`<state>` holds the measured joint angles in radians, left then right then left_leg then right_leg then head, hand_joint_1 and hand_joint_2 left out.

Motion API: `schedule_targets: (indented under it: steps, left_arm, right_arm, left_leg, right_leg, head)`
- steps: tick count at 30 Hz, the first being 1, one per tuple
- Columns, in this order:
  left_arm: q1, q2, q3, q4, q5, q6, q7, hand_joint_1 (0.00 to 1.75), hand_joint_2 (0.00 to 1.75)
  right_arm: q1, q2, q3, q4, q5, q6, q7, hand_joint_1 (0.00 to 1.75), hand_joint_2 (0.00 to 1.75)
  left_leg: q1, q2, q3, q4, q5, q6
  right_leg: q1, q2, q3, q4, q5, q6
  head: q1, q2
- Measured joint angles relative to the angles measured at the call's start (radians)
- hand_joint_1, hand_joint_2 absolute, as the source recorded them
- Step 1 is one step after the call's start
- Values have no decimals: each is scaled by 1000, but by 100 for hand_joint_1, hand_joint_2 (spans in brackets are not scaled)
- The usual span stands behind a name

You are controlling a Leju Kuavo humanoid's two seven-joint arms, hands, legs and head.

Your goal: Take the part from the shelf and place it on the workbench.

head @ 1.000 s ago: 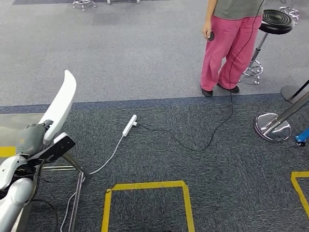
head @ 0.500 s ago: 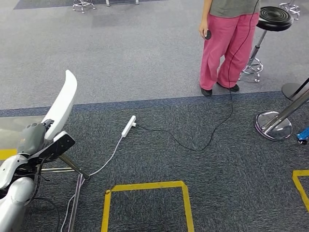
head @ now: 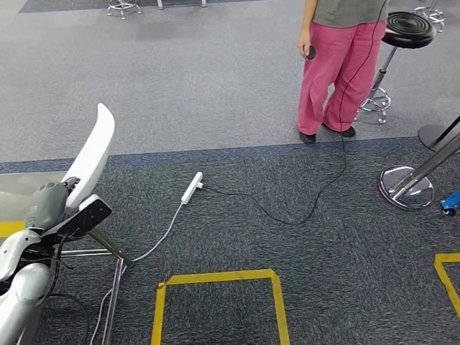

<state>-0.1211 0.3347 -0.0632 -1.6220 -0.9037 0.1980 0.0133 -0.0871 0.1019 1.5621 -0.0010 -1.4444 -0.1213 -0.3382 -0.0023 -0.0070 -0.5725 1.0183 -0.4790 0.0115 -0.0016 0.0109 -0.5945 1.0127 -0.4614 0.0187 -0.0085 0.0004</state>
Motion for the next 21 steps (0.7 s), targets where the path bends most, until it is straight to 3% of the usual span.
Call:
schedule_targets:
  steps: [2,6,8,10,11,12,13,15,16,18,20,21]
  left_arm:
    - [0,2,0,0,0,0,-1,175,175]
    - [-1,6,0,0,0,0,-4,175,175]
    - [-2,7,0,0,0,0,-4,175,175]
    - [-2,7,0,0,-1,0,-4,175,175]
    - [-1,6,0,0,-1,-1,-3,175,175]
    - [0,6,0,0,-1,-1,-3,175,175]
    - [1,6,0,0,-1,-1,-3,175,175]
    - [1,6,0,0,-1,-1,-2,175,175]
    - [1,6,0,0,-1,-1,-2,175,175]
    - [1,7,1,0,-2,0,-2,175,175]
    - [6,8,1,0,-4,-1,-2,175,175]
    - [8,8,1,0,-4,-1,-1,175,175]
  right_arm:
    - [0,0,0,0,1,0,0,0,0]
    - [0,0,0,0,1,0,0,0,0]
    - [-1,0,0,0,1,0,-1,0,0]
    - [-2,0,0,0,1,0,0,0,0]
    - [-1,0,0,0,1,0,0,0,0]
    - [0,0,0,0,1,-1,0,0,0]
    - [1,0,0,0,1,-1,0,0,0]
    - [1,0,0,0,1,-1,0,0,0]
    - [1,0,0,0,1,-1,0,0,0]
    - [1,0,0,0,1,-1,-1,0,0]
    - [4,0,0,0,1,-1,-1,0,0]
    - [6,0,0,0,1,-2,0,0,0]
  left_leg:
    - [-2,0,-1,1,-2,4]
    - [0,1,10,-19,-1,26]
    - [4,2,21,-24,1,32]
    - [3,2,23,-24,-1,33]
    - [3,2,24,-24,-2,33]
    - [3,2,26,-24,-5,31]
    - [4,1,30,-24,-8,28]
    - [6,0,44,-23,-19,18]
    - [6,0,50,-21,-24,12]
    - [6,0,52,-17,-31,1]
    - [5,0,47,-12,-32,1]
    - [5,0,47,-11,-31,3]
  right_leg:
    - [-2,0,0,-2,0,4]
    - [-3,-2,-3,17,9,22]
    - [-3,-3,-34,80,-32,26]
    - [-4,-3,-95,203,-97,31]
    - [-5,-3,-123,254,-118,33]
    - [-6,-3,-137,274,-120,35]
    - [-8,-3,-131,254,-101,37]
    - [-12,-3,-72,126,-28,37]
    - [-12,-3,-44,64,-8,35]
    - [-9,-1,-14,9,0,20]
    - [-6,0,-10,8,4,7]
    - [-6,1,-10,9,6,7]
  head:
    - [0,0]
    - [1,0]
    - [5,0]
    - [7,0]
    - [7,0]
    - [7,0]
    - [8,0]
    - [7,0]
    - [8,0]
    - [7,0]
    - [4,0]
    - [3,0]
